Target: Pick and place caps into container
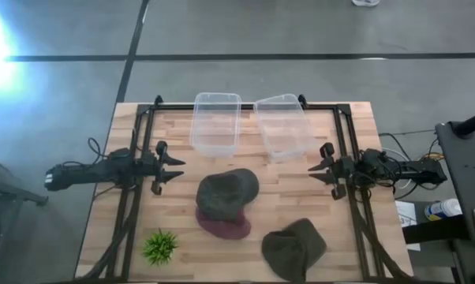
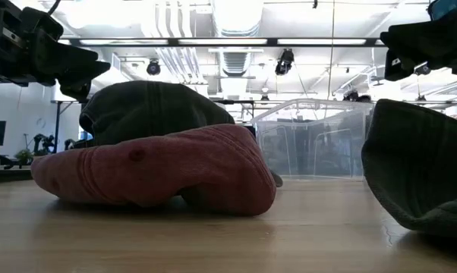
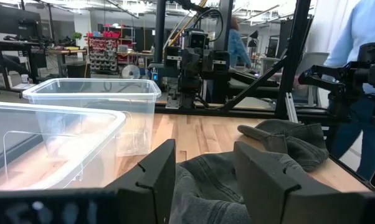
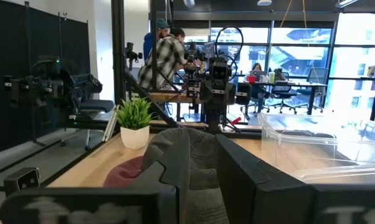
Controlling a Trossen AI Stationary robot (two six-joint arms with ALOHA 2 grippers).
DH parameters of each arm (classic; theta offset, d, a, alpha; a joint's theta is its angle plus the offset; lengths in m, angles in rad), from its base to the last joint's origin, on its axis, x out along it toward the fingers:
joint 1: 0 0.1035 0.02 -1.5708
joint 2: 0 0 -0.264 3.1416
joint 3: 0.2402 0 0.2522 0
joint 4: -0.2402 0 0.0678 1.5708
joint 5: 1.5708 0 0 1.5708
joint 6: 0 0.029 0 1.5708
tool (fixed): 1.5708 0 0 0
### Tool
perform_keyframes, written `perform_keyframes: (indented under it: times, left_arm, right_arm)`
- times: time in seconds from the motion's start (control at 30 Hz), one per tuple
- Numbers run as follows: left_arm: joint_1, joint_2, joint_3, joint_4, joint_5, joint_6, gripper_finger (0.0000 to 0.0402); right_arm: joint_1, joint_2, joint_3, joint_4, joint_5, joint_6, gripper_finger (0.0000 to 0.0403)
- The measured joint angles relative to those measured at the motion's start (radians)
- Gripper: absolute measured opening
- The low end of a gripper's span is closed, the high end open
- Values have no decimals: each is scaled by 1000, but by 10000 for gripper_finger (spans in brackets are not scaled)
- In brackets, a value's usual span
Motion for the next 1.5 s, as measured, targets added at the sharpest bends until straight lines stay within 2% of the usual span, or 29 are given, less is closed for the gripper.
perform_keyframes:
  times: [1.1,1.3,1.4,1.5]
  left_arm:
    - [0,0,0,0,0,0,155]
    - [0,0,0,0,0,0,155]
    - [0,0,0,0,0,0,155]
    - [0,0,0,0,0,0,155]
  right_arm:
    - [0,0,0,0,0,-3,68]
    - [0,0,0,5,12,-162,68]
    - [0,0,0,13,72,-140,68]
    - [0,1,0,33,85,-35,68]
